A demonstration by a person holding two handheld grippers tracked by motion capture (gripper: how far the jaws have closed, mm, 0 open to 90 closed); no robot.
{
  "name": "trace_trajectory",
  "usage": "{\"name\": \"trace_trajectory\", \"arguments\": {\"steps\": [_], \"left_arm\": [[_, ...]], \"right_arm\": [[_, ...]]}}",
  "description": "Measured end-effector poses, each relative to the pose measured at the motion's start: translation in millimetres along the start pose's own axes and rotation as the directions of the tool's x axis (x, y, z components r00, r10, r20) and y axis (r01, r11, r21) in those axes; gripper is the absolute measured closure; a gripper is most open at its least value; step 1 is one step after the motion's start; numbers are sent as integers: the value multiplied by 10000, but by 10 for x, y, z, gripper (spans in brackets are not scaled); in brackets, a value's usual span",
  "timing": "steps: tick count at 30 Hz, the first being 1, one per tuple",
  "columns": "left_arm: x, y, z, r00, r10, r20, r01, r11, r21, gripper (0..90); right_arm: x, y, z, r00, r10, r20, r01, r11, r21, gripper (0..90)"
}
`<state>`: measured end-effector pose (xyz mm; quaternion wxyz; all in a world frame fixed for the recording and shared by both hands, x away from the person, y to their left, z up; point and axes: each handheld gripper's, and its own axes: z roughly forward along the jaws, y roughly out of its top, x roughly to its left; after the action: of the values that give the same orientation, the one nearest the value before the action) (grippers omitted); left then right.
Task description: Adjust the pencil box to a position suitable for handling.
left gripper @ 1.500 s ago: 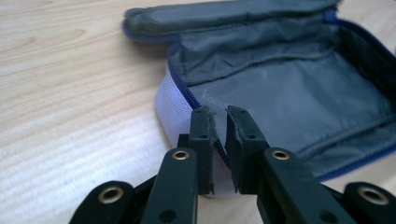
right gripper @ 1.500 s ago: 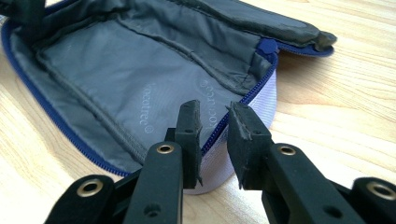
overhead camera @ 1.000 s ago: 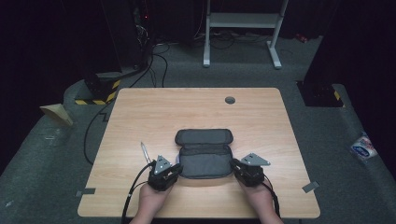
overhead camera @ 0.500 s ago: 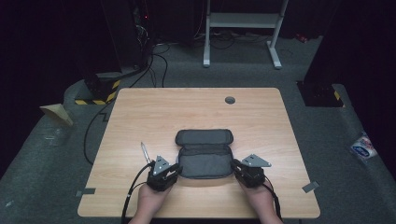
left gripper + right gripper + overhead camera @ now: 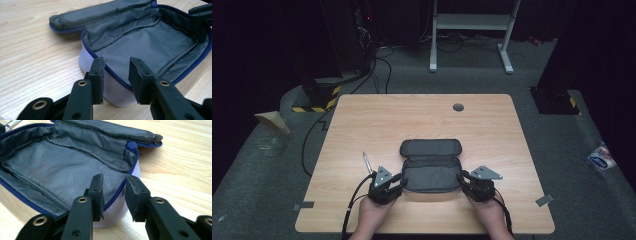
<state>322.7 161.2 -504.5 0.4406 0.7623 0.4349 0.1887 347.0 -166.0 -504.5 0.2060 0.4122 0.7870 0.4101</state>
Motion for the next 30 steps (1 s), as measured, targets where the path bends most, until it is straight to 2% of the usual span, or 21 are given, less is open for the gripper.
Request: {"name": "trace_trajectory", "arguments": {"steps": [5,24,30], "left_arm": [[4,7,-9,10000,-59,-39,59,9999,-81,605],[45,42,-79,9997,54,-220,-61,9994,-328,606],[98,55,-119,9993,-86,-359,71,9991,-418,602]], "right_arm": [[29,19,2,10000,5,93,-4,9999,-114,649],[26,68,-56,10000,85,21,-84,9984,-562,567],[33,95,-84,10000,-2,35,4,9978,-668,544]]}}
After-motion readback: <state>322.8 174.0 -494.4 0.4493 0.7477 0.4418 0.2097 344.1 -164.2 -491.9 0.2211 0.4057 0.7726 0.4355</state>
